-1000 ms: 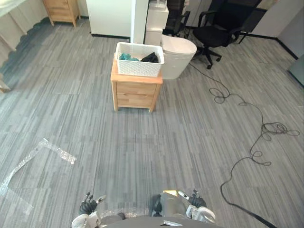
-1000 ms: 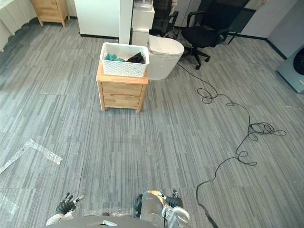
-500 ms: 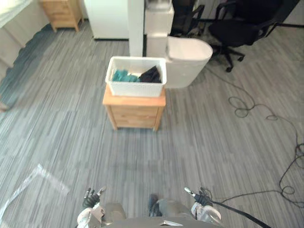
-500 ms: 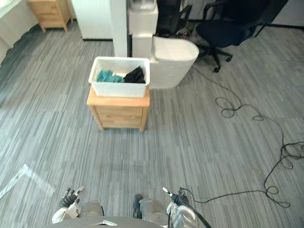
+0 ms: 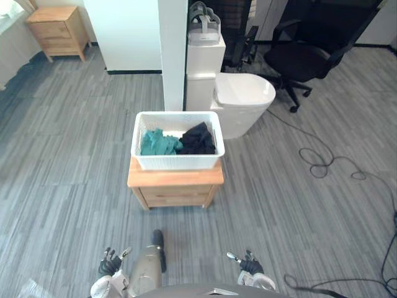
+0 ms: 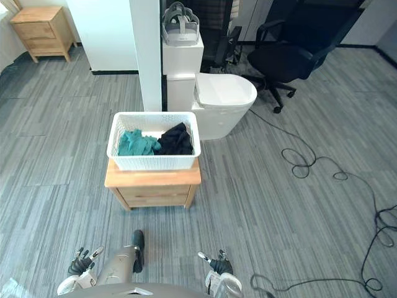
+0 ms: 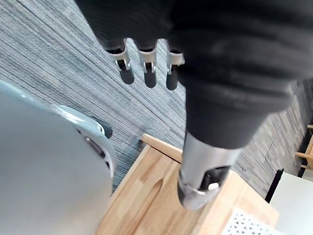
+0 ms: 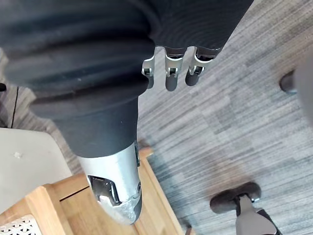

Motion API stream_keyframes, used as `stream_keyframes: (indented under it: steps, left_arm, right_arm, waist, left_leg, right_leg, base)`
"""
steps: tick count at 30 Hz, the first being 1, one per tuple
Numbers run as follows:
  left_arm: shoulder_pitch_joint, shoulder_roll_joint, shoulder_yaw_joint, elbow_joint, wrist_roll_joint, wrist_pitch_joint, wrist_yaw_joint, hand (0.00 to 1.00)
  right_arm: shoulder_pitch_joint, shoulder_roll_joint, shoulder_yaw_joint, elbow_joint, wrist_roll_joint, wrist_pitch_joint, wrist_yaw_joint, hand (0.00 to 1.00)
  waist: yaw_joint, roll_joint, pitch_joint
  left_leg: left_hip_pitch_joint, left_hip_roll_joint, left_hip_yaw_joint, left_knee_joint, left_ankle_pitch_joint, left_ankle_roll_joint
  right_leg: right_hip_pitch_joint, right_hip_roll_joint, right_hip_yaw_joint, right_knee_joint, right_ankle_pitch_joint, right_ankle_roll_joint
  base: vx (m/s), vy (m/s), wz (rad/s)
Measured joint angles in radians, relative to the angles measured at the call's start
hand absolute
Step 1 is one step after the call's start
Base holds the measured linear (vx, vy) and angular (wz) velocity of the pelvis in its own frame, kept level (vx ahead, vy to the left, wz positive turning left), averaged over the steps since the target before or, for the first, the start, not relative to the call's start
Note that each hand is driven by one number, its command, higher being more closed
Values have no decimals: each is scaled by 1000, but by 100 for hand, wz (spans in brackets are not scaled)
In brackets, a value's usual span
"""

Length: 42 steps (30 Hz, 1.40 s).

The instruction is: Pick up the laundry basket with both hands and put the clothes into the washing machine.

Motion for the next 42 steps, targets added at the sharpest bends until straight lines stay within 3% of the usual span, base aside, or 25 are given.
stream_keyframes:
  steps: [1,2,3,5,7,9,10,11,12,14,17,24,26,29,31,36,40,42]
  left_arm:
    - [-6,19,-13,30,1,2,0,0]
    - [-6,26,-21,38,3,6,0,0]
    - [-3,30,-21,54,13,13,1,0]
    - [1,28,-25,61,14,18,2,0]
    - [-7,17,-46,59,13,18,2,0]
    - [-8,16,-60,57,12,17,2,0]
    - [-6,14,-61,59,12,16,5,0]
    - [-7,15,-61,58,12,16,6,0]
    - [-15,14,-60,63,11,15,8,0]
    - [-11,-18,-68,66,12,15,8,0]
    - [1,-46,-66,71,13,13,7,0]
    - [19,-21,-56,69,11,11,6,0]
    - [40,-14,-56,34,3,18,7,0]
    - [177,-71,-61,-304,-90,24,19,0]
    - [308,-88,-69,-676,-125,23,28,0]
    - [457,-40,-9,-1289,-258,-11,-41,0]
    - [358,62,110,-1363,-265,-47,-22,0]
    - [237,150,166,-1333,-260,-54,35,0]
  right_arm:
    - [-5,0,-2,4,0,-1,0,0]
    - [-11,-3,0,10,0,-1,1,0]
    - [-16,-10,5,9,0,-1,2,0]
    - [-19,-10,30,3,-2,-3,4,0]
    - [-25,-9,66,-23,-11,-8,5,0]
    - [-29,-8,88,-44,-18,-3,3,0]
    - [-29,-3,111,-53,-18,-1,0,0]
    - [-29,0,114,-54,-18,-1,-1,0]
    - [-28,-1,113,-55,-17,-1,-3,0]
    - [-24,-30,113,-54,-17,-1,-6,0]
    - [-12,-58,112,-50,-20,0,-6,0]
    - [6,-65,107,-50,-18,1,-12,0]
    - [20,-53,101,-142,-17,8,-26,0]
    - [68,-48,101,-475,-17,1,-53,0]
    - [84,-47,87,-695,-25,-4,-77,0]
    - [51,-114,87,-913,-29,-17,-82,0]
    - [-50,-207,122,-910,2,-17,-80,0]
    - [-169,-274,134,-876,25,-19,-80,0]
  waist:
    - [-19,0,4]
    - [-25,0,6]
    - [-31,9,11]
    - [-27,11,11]
    - [-43,14,9]
    - [-44,18,9]
    - [-45,21,7]
    - [-45,17,4]
    - [-42,6,-4]
    - [-44,71,-17]
    - [-46,106,-34]
    - [-43,67,-38]
    - [-41,61,-40]
    - [-43,61,-41]
    - [-36,59,-39]
    - [-15,67,-31]
    - [-22,75,-5]
    - [-23,79,31]
  left_leg:
    - [49,-20,17,3,-35,11]
    - [83,-23,24,3,-51,11]
    - [159,-22,38,-10,-74,19]
    - [273,-22,75,-85,-83,16]
    - [338,-18,86,-146,-84,12]
    - [344,-10,94,-157,-89,2]
    - [344,-9,103,-156,-96,-10]
    - [345,-15,102,-157,-99,-15]
    - [348,-28,97,-161,-103,-22]
    - [370,-3,72,-202,-87,-48]
    - [415,16,44,-267,-69,-72]
    - [414,32,0,-279,-64,-79]
    - [411,25,0,-284,-62,-76]
    - [401,10,-4,-296,-57,-67]
    - [387,2,-21,-294,-56,-59]
    - [372,-7,-42,-277,-65,-49]
    - [334,-8,-65,-253,-69,-49]
    - [271,-7,-84,-217,-64,-47]
  right_leg:
    - [-86,-31,17,215,102,59]
    - [-115,-41,16,296,127,76]
    - [-160,-57,-23,391,127,57]
    - [-203,-73,-93,408,87,25]
    - [-258,-63,-183,261,25,28]
    - [-265,-46,-213,73,9,22]
    - [-253,-24,-201,-145,48,5]
    - [-246,-21,-192,-224,100,-9]
    - [-234,-26,-179,-310,180,16]
    - [-187,11,-202,-384,204,4]
    - [-135,48,-231,-442,208,1]
    - [-77,79,-262,-541,236,-11]
    - [-72,78,-261,-565,251,-8]
    - [-76,66,-262,-584,264,-2]
    - [-79,54,-278,-583,263,-1]
    - [-77,38,-297,-576,255,5]
    - [-85,35,-319,-576,253,-1]
    - [-137,35,-334,-559,262,-4]
  base:
    - [486,297,-13]
    - [445,262,-25]
    - [390,232,-45]
    - [328,181,-49]
    - [251,69,-21]
    - [208,-35,-14]
    - [220,-99,-19]
    - [270,-166,-11]
    - [202,-143,0]
    - [194,-140,5]
    - [169,-123,11]
    - [49,-57,15]
    - [2,33,1]
    - [-17,51,6]
    - [-15,47,21]
    - [-2,24,14]
    - [-43,0,17]
    - [-73,-18,21]
